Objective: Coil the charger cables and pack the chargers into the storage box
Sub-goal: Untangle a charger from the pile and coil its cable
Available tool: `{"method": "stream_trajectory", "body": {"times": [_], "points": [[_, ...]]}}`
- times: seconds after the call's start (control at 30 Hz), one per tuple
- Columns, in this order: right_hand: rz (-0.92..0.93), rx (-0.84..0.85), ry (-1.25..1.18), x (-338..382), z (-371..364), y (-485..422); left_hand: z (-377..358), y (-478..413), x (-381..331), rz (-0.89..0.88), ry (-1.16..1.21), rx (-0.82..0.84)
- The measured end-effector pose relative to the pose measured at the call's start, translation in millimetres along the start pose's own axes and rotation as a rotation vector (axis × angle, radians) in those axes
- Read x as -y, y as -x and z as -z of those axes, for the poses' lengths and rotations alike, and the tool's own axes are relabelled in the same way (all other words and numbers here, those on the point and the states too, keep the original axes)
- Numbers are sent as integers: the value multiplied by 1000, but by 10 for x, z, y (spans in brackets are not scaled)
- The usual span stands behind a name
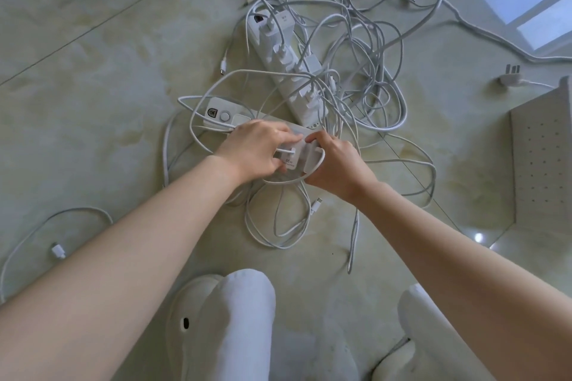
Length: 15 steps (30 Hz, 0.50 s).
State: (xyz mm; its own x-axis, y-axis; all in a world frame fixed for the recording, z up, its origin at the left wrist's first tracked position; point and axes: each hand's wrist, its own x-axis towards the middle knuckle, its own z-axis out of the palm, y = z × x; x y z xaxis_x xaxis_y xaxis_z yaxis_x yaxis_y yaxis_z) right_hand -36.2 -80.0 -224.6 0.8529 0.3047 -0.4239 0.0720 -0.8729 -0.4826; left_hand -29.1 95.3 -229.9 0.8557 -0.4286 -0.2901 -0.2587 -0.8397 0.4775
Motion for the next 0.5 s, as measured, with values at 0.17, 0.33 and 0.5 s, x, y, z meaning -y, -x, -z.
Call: {"method": "stream_trajectory", "body": {"times": [0.17, 0.33, 0.5], "points": [[33, -12, 47, 121, 154, 106, -34, 17, -7, 5, -16, -8], [36, -78, 41, 119, 430, 391, 67, -76, -59, 33, -32, 48], [53, -37, 64, 190, 471, 564, 97, -53, -170, 71, -112, 111]]}}
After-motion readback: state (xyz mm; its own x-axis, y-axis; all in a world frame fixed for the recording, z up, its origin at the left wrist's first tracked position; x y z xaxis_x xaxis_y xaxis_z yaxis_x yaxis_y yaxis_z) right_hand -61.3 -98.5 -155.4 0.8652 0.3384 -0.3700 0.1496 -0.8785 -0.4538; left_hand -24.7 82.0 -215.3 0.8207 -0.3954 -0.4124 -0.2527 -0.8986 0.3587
